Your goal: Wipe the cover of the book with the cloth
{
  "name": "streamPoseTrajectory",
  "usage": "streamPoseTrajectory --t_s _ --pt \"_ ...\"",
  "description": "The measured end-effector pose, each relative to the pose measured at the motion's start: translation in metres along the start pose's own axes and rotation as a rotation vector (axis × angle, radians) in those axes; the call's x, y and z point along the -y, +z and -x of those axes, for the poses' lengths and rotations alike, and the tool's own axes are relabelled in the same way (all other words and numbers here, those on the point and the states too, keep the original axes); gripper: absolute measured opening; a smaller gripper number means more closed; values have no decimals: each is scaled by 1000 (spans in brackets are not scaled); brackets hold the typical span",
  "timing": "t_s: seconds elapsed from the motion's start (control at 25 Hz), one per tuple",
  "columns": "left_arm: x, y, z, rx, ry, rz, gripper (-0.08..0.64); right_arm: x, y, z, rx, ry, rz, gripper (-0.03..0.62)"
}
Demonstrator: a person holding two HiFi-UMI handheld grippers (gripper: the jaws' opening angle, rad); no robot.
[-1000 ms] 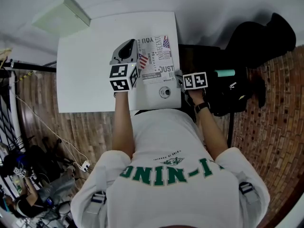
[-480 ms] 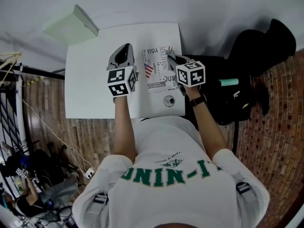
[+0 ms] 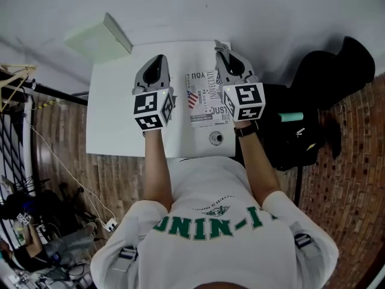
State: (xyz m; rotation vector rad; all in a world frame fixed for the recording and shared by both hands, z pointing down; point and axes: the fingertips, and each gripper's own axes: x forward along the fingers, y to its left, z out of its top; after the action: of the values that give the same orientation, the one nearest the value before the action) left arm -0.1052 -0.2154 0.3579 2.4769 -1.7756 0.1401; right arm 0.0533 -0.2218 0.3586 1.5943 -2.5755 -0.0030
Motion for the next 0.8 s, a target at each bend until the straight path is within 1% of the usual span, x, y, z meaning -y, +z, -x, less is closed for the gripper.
streamPoseTrajectory --t_s 0.08,0.16,0.28,0.48,0.64,0.8 --pt "1 7 1 17 1 -5 6 6 12 3 26 -49 -4 41" --pt "3 12 3 30 2 -11 6 12 16 7 21 -94 -15 40" --pt "5 15 4 37 6 -17 6 18 17 12 11 -128 -20 38" --pt "9 15 6 41 3 -13 5 16 16 19 10 -125 -24 38" --pt "13 12 7 42 0 -14 5 15 12 22 1 -105 -30 38" --pt "10 4 8 59 41 -12 6 19 10 26 1 -106 -17 38"
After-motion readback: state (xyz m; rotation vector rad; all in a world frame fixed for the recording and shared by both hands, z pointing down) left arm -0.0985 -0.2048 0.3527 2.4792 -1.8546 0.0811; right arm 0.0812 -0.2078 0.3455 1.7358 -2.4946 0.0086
